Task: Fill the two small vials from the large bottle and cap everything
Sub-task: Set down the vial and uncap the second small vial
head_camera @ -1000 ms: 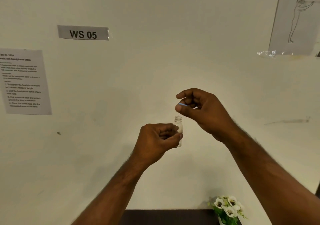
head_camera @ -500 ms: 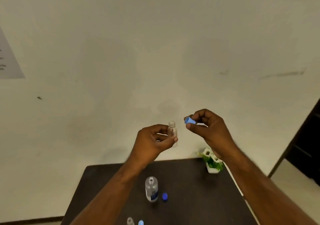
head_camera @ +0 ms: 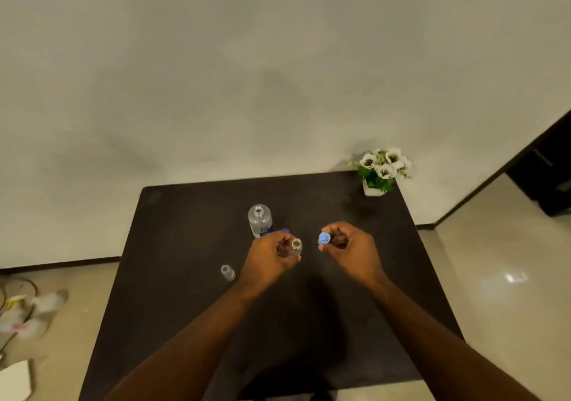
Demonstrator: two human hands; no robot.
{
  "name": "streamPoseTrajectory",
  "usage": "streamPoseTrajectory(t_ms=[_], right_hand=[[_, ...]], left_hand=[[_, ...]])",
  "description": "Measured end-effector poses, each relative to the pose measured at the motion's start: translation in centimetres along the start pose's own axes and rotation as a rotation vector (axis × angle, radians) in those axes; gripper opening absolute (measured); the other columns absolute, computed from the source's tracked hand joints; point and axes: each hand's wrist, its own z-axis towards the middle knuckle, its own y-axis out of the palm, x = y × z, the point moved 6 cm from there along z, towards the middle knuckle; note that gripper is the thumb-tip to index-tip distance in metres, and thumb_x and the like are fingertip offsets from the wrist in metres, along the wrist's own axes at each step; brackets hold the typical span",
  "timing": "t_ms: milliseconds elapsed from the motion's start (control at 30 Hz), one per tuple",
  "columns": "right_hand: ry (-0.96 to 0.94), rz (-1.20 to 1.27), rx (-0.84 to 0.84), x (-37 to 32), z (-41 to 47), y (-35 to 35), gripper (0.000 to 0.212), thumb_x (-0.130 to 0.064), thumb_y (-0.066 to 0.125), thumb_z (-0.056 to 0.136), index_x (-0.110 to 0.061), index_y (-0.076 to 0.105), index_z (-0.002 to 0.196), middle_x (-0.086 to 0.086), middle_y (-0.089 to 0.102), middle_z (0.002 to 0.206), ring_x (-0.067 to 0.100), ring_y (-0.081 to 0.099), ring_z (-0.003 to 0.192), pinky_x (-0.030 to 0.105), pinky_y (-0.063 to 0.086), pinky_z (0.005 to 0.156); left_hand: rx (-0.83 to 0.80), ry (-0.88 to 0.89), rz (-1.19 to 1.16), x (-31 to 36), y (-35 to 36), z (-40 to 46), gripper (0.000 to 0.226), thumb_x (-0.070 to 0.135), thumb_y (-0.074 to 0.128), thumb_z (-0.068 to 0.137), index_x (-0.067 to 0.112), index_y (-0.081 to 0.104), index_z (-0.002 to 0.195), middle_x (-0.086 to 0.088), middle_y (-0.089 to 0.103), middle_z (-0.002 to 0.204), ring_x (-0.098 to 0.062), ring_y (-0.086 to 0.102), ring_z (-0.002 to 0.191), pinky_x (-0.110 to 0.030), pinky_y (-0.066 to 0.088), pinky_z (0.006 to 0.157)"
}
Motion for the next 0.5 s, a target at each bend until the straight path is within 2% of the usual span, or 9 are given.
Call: streamPoseTrajectory(t_ms=[100,267,400,500], right_hand=[[0.084,-0.075,-0.064,3.4,-0.3,2.8,0.028,-0.016,0.08,0.081,-0.037,0.067,0.094,-0.014,0.072,0.091,-0.001,0.068,0.087,0.019,0.054,0.081],[0.115,-0.22,-0.117,7.2,0.5,6.7,0.015,-0.015,0.071,0.089,-0.028,0.068,0.094,-0.011,0.067,0.092,0.004,0.064,0.087,0.027,0.056,0.084],[0.092,-0.262,-0.131,9.3,1.4,8.7,0.015,-0.013,0.07,0.088,-0.027,0.067,0.095,-0.011,0.066,0.094,0.006,0.062,0.089,0.025,0.053,0.084],[0.082,-0.297,-0.14,10.6,1.8,9.8,0.016,-0.015,0.07,0.088,-0.03,0.066,0.095,-0.014,0.064,0.092,0.004,0.061,0.086,0.022,0.05,0.081]], left_hand=[[-0.032,-0.094,0.034,-3.9,2.3,0.2,0.029,0.016,0.085,0.08,0.031,0.072,0.101,0.012,0.075,0.095,0.001,0.072,0.09,-0.017,0.056,0.083],[0.026,-0.166,0.07,-7.9,5.0,1.2,0.021,0.014,0.079,0.085,0.026,0.071,0.101,0.01,0.072,0.092,0.001,0.069,0.085,-0.026,0.059,0.082],[0.055,-0.181,0.046,-9.5,6.2,2.3,0.029,0.011,0.079,0.084,0.022,0.07,0.109,0.003,0.073,0.103,-0.011,0.071,0.098,-0.036,0.06,0.092],[0.035,-0.182,0.054,-10.4,6.9,2.7,0.033,0.008,0.08,0.083,0.021,0.07,0.111,0.003,0.072,0.107,-0.009,0.071,0.1,-0.036,0.06,0.093]])
